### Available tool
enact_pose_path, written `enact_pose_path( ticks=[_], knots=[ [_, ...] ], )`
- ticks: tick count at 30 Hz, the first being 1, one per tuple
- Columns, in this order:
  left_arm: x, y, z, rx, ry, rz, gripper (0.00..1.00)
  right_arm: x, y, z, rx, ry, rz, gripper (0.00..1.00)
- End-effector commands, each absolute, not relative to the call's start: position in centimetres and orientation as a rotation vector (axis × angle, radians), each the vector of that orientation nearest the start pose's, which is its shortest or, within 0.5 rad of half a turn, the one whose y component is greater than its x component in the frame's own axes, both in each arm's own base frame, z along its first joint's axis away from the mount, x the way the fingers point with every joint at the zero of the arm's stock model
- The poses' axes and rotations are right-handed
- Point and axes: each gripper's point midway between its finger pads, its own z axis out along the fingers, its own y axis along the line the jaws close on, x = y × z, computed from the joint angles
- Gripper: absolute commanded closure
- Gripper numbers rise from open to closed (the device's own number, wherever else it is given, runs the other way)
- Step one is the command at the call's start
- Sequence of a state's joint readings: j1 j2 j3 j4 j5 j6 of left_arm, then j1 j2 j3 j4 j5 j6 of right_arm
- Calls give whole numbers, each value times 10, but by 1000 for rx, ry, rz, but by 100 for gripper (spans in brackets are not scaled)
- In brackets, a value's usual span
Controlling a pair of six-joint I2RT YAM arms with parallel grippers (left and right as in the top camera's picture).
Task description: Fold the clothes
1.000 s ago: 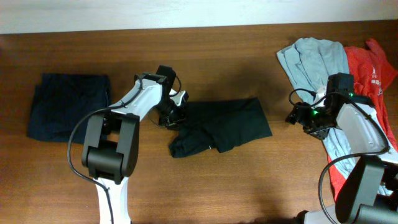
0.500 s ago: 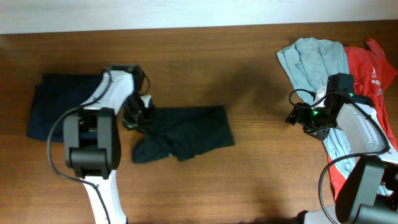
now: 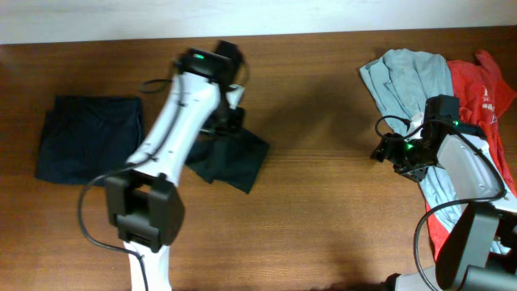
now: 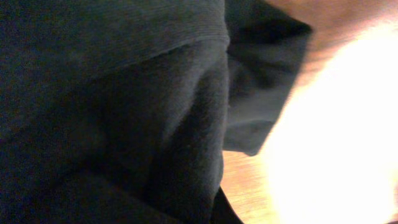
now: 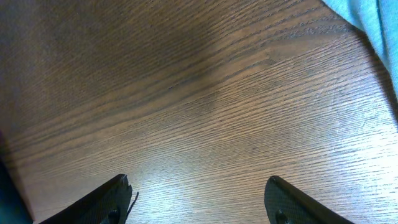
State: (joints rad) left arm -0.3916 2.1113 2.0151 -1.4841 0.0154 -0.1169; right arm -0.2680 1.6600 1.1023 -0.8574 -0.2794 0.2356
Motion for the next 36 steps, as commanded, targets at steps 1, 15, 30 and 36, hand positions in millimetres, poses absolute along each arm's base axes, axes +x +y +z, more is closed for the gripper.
enact_pose_path(
  ticks=[1,15,30,36],
  knots=[
    [364,-184,114,542,3107,94,95,323,-37,64,704,2859,436,26],
    [366,-210,86,676,3050,247,59,323,-35,64,702,2858,452,27],
    [425,-180,42,433,3098,-182,99,323,-35,64,703,2860,452,26],
    [414,-201,32,514,3110,-187,99,323,-35,64,703,2860,452,26]
  ],
)
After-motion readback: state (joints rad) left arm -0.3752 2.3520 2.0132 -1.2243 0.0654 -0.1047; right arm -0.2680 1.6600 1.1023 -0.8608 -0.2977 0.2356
